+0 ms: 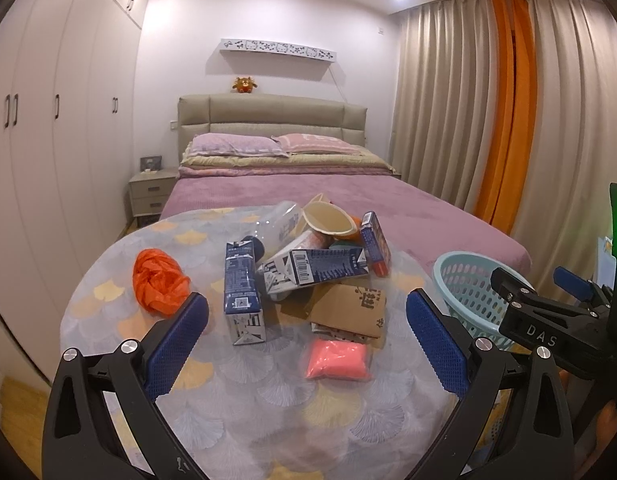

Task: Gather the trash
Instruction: 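Move both tools toward the trash on the table, then grasp the orange plastic bag with the left tool while the right tool grasps the dark snack box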

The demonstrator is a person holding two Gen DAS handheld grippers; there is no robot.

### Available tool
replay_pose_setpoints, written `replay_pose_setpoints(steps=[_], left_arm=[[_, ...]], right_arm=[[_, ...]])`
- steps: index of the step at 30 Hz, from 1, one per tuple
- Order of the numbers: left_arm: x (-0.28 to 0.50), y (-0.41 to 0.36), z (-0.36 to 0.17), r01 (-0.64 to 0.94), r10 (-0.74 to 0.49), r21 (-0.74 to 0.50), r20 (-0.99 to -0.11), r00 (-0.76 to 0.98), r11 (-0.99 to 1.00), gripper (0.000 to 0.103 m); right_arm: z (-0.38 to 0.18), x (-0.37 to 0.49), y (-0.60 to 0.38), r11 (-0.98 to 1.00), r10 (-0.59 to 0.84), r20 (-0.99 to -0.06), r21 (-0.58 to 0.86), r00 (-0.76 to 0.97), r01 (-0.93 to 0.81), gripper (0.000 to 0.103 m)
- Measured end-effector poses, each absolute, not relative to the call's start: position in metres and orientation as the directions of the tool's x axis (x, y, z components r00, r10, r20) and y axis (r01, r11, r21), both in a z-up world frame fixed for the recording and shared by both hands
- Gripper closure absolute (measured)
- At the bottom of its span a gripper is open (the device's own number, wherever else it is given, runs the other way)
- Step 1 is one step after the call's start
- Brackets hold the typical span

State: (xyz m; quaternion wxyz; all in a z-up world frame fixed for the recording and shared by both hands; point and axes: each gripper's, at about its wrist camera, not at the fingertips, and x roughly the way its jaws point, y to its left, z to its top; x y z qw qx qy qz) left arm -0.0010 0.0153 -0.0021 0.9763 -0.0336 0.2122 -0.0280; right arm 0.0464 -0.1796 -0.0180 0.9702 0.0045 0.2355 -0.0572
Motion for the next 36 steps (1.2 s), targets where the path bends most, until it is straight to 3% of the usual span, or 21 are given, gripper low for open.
replay_pose_setpoints(steps=[11, 21, 28, 36], left_arm=[[0.0, 0.025, -0.006, 0.031, -0.062, -0.081, -0.42, 0.905, 0.996, 0.007], [0.025, 0.086, -0.023, -0.037, -0.046, -0.157, -0.494, 0.868, 0.987, 0.01], [0.049, 0.139, -0.027, -0.093, -0.043, -0.226, -0.529, 0.848, 0.97, 0.013], [0.097, 0.184, -0.031, -0.169, -0.006, -0.233, -0.603, 0.798, 0.958, 0.012]], right_arm=[[-0.023, 0.051, -0.175, 0.996, -0.085, -0.476, -0.019, 0.875, 0.087, 0.008], [-0.035, 0.075, -0.163, 0.999, -0.031, -0.512, -0.02, 0.859, 0.025, 0.008], [-0.039, 0.098, -0.15, 0.999, 0.036, -0.549, -0.006, 0.835, -0.047, 0.028], [-0.029, 0.14, -0.15, 0.997, 0.074, -0.549, 0.02, 0.833, -0.075, 0.03]])
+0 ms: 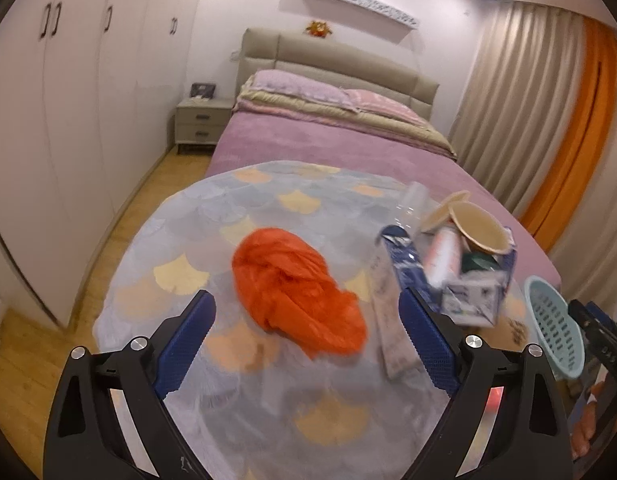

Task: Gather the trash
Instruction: 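Grasp the orange plastic bag with the left tool while the right tool grasps the dark snack box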

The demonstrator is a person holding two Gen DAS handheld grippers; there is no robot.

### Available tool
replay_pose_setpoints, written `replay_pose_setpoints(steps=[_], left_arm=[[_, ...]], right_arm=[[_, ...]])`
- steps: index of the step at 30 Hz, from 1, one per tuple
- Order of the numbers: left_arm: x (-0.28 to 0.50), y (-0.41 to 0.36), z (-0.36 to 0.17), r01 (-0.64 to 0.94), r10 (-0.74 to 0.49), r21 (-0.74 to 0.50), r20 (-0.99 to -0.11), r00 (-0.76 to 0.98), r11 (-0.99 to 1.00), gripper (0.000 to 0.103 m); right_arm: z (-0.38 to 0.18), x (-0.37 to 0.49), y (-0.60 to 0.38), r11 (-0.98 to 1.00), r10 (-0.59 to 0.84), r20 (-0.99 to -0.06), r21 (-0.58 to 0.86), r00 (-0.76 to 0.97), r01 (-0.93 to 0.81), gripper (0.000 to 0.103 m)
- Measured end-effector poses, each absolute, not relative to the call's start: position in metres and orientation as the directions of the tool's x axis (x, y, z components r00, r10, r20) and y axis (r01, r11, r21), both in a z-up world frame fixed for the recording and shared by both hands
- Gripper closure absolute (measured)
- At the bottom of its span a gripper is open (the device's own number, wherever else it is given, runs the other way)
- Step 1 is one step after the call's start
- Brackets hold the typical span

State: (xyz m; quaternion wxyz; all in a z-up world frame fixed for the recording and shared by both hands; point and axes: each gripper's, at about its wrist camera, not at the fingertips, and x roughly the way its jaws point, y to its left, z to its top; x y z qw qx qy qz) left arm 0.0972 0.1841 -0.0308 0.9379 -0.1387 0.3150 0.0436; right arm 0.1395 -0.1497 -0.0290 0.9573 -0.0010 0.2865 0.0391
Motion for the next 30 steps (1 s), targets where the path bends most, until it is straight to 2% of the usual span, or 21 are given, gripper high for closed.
replay_pose_setpoints(steps=[11, 13, 19, 22, 30], left_arm=[[0.156, 0.216, -0.068, -0.267, -0.004, -0.27, -0.71, 0.704, 0.925, 0.014], [0.163, 0.216, -0.073, -0.264, -0.011, -0.27, -0.717, 0.696, 0.926, 0.019], [0.174, 0.213, -0.08, -0.246, -0.038, -0.281, -0.726, 0.686, 0.928, 0.023], [0.179, 0.21, -0.083, -0.242, -0.043, -0.28, -0.732, 0.68, 0.929, 0.023], [0.19, 0.202, -0.091, -0.22, -0.053, -0.26, -0.749, 0.66, 0.94, 0.023]], right_arm=[[-0.038, 0.21, -0.151, 0.987, 0.138, -0.594, 0.013, 0.793, -0.161, 0.03], [-0.042, 0.221, -0.15, 0.98, 0.168, -0.606, 0.019, 0.778, -0.197, 0.03], [-0.058, 0.257, -0.152, 0.953, 0.264, -0.65, 0.064, 0.712, -0.295, 0.029], [-0.068, 0.276, -0.153, 0.937, 0.306, -0.666, 0.084, 0.68, -0.339, 0.024], [-0.083, 0.309, -0.155, 0.896, 0.403, -0.687, 0.161, 0.605, -0.414, 0.023]])
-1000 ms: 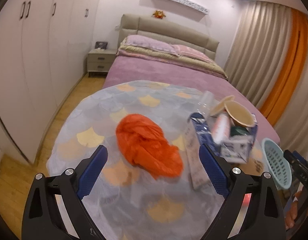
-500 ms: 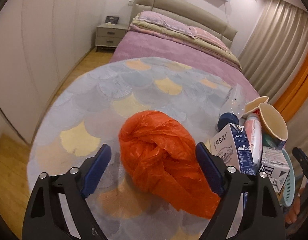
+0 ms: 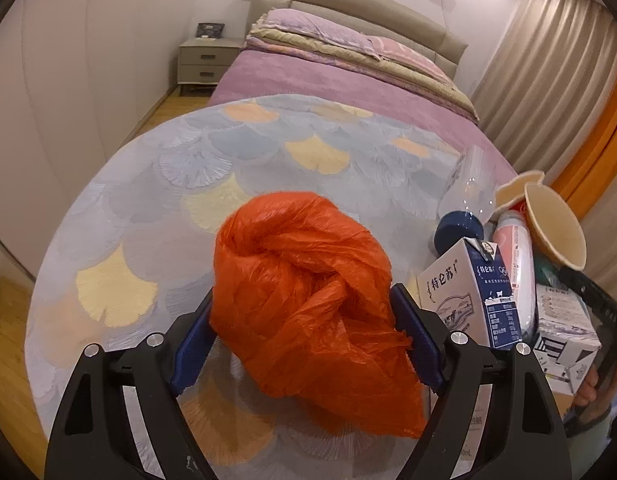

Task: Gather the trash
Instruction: 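Grasp the orange plastic bag with the left tool while the right tool grasps the dark snack box, then carry both items over the blue wastebasket and open both tools to drop them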

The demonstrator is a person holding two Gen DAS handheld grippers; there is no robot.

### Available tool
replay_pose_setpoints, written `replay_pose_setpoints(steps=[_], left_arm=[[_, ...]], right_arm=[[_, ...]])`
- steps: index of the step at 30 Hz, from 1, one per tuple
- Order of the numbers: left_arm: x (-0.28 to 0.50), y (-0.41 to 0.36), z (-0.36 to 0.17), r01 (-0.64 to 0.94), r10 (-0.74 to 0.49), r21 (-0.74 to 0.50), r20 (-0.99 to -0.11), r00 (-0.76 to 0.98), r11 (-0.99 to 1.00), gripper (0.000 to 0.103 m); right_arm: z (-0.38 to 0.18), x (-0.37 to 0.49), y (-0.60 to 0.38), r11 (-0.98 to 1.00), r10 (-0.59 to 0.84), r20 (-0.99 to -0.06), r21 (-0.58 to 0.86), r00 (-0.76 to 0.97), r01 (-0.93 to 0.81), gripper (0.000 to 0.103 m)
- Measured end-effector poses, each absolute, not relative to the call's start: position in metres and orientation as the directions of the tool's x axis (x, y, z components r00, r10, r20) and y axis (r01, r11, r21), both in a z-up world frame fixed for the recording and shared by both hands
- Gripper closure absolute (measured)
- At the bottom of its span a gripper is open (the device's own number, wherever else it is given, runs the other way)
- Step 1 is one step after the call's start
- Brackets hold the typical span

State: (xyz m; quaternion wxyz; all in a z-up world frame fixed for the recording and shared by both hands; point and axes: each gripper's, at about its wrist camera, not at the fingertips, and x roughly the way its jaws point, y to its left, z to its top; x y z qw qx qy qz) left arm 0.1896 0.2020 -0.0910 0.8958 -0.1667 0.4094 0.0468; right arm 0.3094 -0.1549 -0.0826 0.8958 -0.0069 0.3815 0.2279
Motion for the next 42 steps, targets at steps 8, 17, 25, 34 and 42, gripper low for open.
replay_pose_setpoints(steps=[8, 17, 25, 34, 42], left_arm=[[0.192, 0.196, -0.091, -0.21, -0.051, -0.25, -0.748, 0.661, 0.945, 0.042], [0.167, 0.187, -0.069, -0.19, -0.044, -0.26, -0.691, 0.722, 0.947, 0.055], [0.138, 0.161, -0.016, -0.127, -0.042, -0.246, -0.583, 0.812, 0.961, 0.055], [0.123, 0.074, 0.034, 0.079, -0.192, -0.254, -0.457, 0.868, 0.964, 0.055], [0.135, -0.037, 0.036, 0.297, -0.372, -0.231, -0.454, 0.809, 0.927, 0.055]], right_arm=[[-0.08, 0.312, -0.154, 0.889, 0.426, -0.665, 0.182, 0.613, -0.419, 0.035], [-0.057, 0.279, -0.164, 0.888, 0.44, -0.611, 0.187, 0.658, -0.419, 0.04], [-0.018, 0.237, -0.187, 0.89, 0.449, -0.531, 0.2, 0.719, -0.409, 0.04], [0.003, 0.195, -0.24, 0.941, 0.338, -0.517, 0.174, 0.786, -0.291, 0.04], [-0.013, 0.177, -0.302, 0.979, 0.188, -0.569, 0.172, 0.801, -0.108, 0.04]])
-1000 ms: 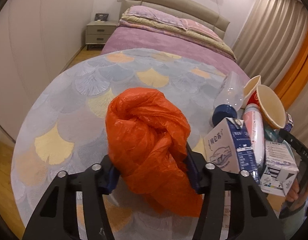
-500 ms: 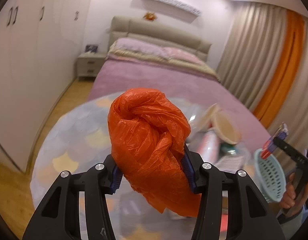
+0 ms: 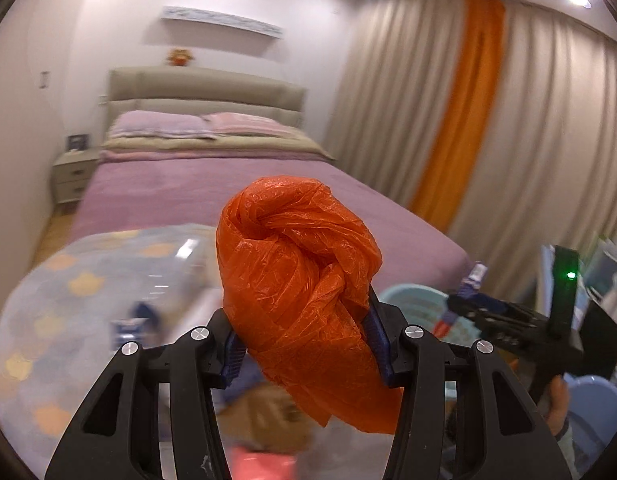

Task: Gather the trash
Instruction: 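Carry both items over the blue wastebasket and open both tools to drop them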

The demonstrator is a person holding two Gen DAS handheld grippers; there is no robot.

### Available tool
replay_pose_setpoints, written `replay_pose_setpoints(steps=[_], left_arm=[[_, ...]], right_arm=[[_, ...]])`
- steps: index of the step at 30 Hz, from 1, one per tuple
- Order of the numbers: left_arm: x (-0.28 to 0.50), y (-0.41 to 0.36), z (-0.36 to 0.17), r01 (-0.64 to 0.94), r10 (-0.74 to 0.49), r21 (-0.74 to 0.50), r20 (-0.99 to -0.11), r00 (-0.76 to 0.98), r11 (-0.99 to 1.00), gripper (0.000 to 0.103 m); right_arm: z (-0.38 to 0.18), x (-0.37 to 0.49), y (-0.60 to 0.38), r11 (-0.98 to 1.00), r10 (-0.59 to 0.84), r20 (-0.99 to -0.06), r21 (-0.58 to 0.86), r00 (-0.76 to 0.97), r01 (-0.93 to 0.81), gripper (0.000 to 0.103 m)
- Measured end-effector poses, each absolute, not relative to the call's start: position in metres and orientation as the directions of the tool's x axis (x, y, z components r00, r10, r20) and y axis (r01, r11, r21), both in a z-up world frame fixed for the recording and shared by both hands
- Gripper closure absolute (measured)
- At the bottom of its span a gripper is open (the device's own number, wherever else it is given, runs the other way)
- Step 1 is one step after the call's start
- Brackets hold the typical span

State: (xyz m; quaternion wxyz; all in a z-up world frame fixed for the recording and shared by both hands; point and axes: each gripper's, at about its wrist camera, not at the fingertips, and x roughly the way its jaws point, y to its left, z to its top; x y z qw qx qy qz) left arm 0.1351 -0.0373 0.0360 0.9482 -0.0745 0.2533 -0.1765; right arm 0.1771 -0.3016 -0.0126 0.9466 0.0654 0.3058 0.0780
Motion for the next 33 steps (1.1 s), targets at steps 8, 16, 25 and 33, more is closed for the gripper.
replay_pose_setpoints(steps=[8, 16, 25, 33], left_arm=[[0.157, -0.128, 0.005, 0.437, -0.515, -0.275, -0.514, 0.685, 0.856, 0.055], [0.193, -0.187, -0.028, 0.476, -0.548, -0.286, -0.566, 0.616, 0.831, 0.055], [0.216, -0.224, -0.069, 0.472, -0.514, -0.263, -0.658, 0.55, 0.841, 0.053], [0.213, -0.218, -0.082, 0.469, -0.516, -0.275, -0.673, 0.53, 0.839, 0.031]], right_arm=[[-0.044, 0.169, -0.363, 0.976, 0.098, -0.647, 0.212, 0.756, 0.054, 0.04], [-0.082, 0.171, -0.4, 0.959, 0.067, -0.718, 0.239, 0.693, 0.154, 0.04], [-0.118, 0.179, -0.412, 0.945, 0.056, -0.806, 0.232, 0.589, 0.228, 0.038], [-0.118, 0.178, -0.42, 0.935, 0.067, -0.81, 0.255, 0.583, 0.247, 0.029]])
